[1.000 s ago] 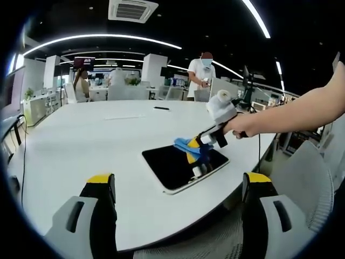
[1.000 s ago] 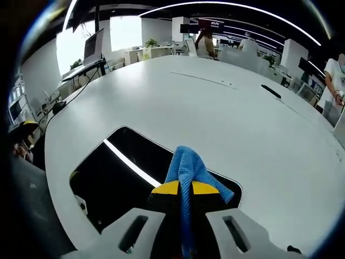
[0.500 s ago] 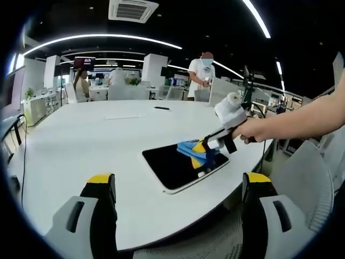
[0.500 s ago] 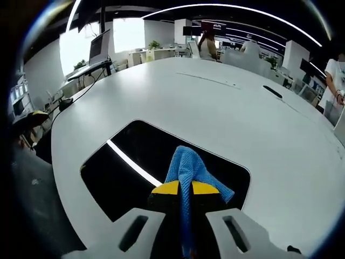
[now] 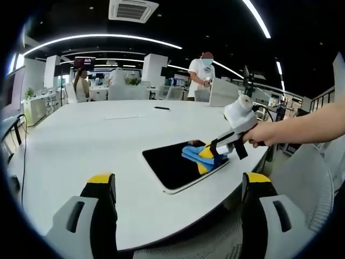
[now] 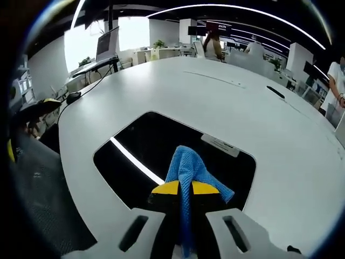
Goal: Wipe the mirror surface with the cleaning cloth until all visible marks leave the cleaned area.
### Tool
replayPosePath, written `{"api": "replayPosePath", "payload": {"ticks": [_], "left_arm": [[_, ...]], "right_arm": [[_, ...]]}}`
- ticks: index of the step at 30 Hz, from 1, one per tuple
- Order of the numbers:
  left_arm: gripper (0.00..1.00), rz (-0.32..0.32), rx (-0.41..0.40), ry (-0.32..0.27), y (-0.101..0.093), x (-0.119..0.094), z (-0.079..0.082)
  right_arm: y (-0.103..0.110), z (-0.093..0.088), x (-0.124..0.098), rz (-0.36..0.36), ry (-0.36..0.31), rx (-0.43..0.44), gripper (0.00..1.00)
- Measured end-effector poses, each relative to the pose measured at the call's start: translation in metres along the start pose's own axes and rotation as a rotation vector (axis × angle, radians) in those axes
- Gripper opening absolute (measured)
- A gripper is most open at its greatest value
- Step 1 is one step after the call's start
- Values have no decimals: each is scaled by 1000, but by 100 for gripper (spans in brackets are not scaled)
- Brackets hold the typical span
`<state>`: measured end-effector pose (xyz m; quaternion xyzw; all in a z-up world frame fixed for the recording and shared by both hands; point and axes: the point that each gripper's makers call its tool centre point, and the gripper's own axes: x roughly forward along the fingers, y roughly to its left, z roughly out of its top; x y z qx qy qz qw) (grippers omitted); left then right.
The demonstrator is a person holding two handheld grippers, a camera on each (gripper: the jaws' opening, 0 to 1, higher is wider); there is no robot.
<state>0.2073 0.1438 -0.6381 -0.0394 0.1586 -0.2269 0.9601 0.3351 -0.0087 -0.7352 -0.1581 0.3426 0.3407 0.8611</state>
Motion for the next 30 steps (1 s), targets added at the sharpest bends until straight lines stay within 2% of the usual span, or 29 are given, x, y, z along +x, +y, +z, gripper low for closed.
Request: {"api": "replayPosePath", "payload": {"ticks": [17, 30], "left_arm": [[95, 0, 0, -3, 0, 0, 0], [95, -1, 1, -7, 0, 0, 1]], "right_arm": [[22, -18, -21, 28, 18, -37, 0], [30, -29, -30, 36, 24, -47, 0]]}}
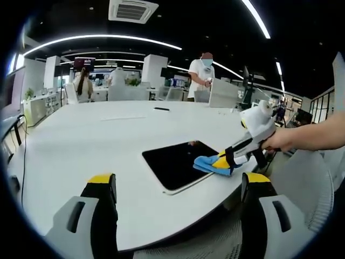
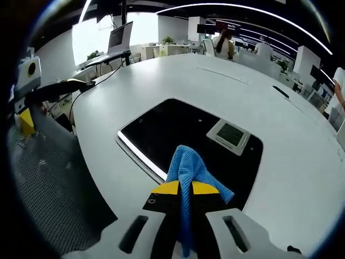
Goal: Wipe the mirror surface with the cleaning cloth until all visible marks leave the cleaned area.
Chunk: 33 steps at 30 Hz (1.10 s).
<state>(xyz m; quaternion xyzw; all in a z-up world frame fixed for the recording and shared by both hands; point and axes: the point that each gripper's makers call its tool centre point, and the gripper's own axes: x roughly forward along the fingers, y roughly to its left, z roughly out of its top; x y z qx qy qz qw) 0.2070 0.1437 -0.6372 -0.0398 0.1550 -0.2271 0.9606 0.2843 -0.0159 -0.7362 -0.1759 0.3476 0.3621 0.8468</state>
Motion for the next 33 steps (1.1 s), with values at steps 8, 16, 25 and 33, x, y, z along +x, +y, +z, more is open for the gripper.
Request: {"api": "replayPosePath", "payload": {"ticks": [8, 16, 25, 33], "left_arm": [[95, 0, 2, 5, 0, 0, -1], [95, -1, 3, 10, 0, 0, -2], [94, -3, 4, 14, 0, 0, -2], [94, -3, 5, 18, -1, -1, -3]], "right_arm": [[2, -1, -1, -1, -7, 3, 0], [4, 0, -2, 5, -17, 7, 1], [5, 1, -2, 11, -21, -8, 1], [4, 0, -4, 21, -25, -6, 1]]}}
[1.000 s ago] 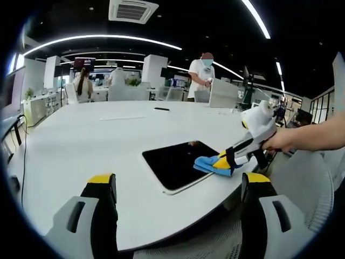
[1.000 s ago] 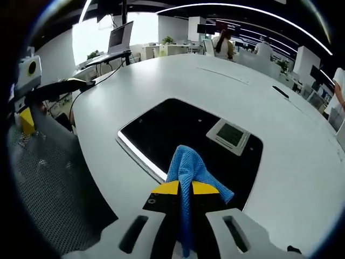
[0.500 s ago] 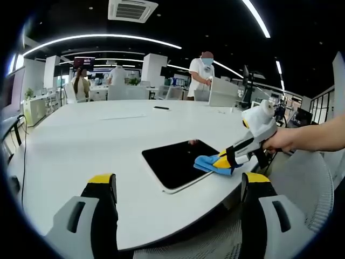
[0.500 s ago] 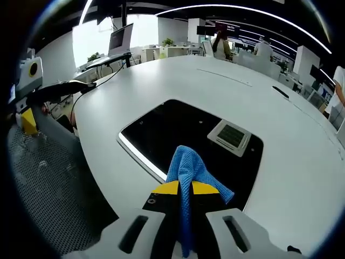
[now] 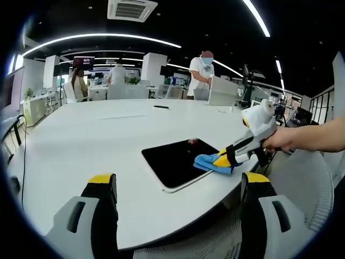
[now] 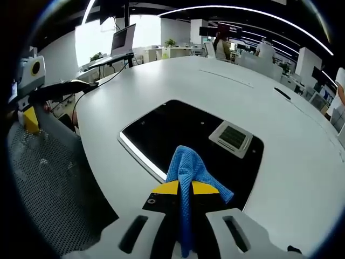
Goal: Wipe the mirror surface with the cleaning cloth until all visible marks leave the cleaned area.
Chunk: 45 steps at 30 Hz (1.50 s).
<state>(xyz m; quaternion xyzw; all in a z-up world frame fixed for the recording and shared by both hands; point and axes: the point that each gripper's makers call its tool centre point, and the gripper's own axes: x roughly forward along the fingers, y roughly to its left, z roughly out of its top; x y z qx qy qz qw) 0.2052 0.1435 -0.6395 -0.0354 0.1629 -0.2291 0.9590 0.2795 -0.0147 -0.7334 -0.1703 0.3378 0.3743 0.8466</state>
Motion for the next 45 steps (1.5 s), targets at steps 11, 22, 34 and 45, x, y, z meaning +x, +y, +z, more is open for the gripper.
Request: {"api": "replayPosePath", "payload": {"ticks": [11, 22, 34, 45], "left_arm": [[95, -1, 1, 3, -1, 0, -1], [96, 0, 2, -5, -1, -1, 0], [95, -2, 2, -1, -1, 0, 0], [95, -3, 1, -1, -1, 0, 0]], "right_arm": [[-14, -7, -5, 5, -15, 69, 1], [-32, -16, -12, -27, -17, 132, 1], [-45, -23, -19, -58, -18, 188, 1], [-46, -24, -18, -49, -13, 189, 1]]}}
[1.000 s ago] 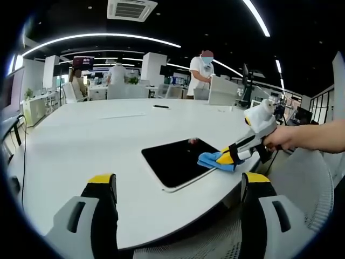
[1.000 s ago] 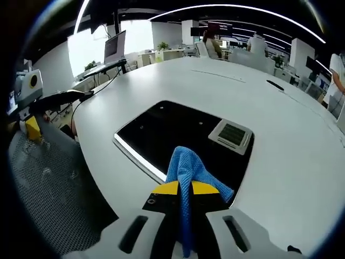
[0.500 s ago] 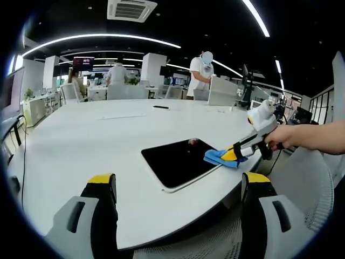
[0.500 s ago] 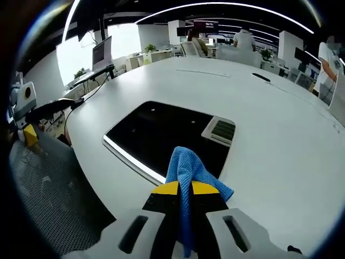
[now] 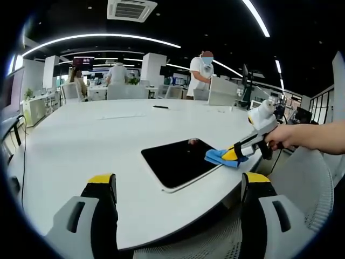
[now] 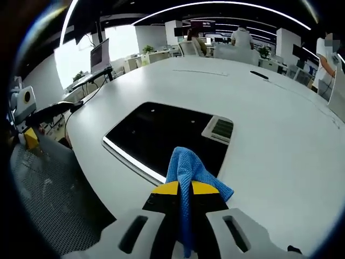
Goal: Wipe the mirror surface with the cleaning cloth until all visible marks leave the cleaned area.
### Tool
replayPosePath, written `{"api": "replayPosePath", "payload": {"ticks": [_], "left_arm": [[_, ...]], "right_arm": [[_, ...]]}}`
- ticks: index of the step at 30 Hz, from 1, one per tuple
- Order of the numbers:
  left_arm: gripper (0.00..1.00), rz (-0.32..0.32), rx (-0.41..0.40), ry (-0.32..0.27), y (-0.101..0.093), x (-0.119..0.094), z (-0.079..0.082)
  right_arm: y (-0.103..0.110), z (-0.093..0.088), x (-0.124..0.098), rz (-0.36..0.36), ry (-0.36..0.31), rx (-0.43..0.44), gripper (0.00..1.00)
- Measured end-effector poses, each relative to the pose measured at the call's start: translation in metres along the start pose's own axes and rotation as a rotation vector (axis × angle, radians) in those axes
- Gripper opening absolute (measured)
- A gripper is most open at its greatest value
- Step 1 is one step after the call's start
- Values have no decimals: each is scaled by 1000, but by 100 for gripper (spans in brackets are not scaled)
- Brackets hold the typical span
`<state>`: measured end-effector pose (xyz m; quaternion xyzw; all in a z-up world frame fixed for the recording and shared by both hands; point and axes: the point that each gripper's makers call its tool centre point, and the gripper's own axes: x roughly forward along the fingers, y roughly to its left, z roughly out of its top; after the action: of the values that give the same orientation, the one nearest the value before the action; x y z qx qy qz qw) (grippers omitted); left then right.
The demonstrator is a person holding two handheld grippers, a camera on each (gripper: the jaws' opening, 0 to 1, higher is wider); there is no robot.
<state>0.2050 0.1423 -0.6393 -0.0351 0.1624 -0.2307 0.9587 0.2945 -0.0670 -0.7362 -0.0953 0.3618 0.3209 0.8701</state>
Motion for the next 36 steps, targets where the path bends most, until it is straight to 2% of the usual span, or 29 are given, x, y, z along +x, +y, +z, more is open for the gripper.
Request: {"api": "replayPosePath", "payload": {"ticks": [15, 22, 36], "left_arm": [[94, 1, -2, -1, 1, 0, 0], [94, -1, -5, 1, 1, 1, 0], [94, -3, -5, 4, 1, 1, 0]], "right_arm": [[-2, 6, 6, 10, 21, -13, 1], [-5, 13, 14, -4, 45, -93, 1], [-15, 25, 25, 4, 42, -106, 1]]}}
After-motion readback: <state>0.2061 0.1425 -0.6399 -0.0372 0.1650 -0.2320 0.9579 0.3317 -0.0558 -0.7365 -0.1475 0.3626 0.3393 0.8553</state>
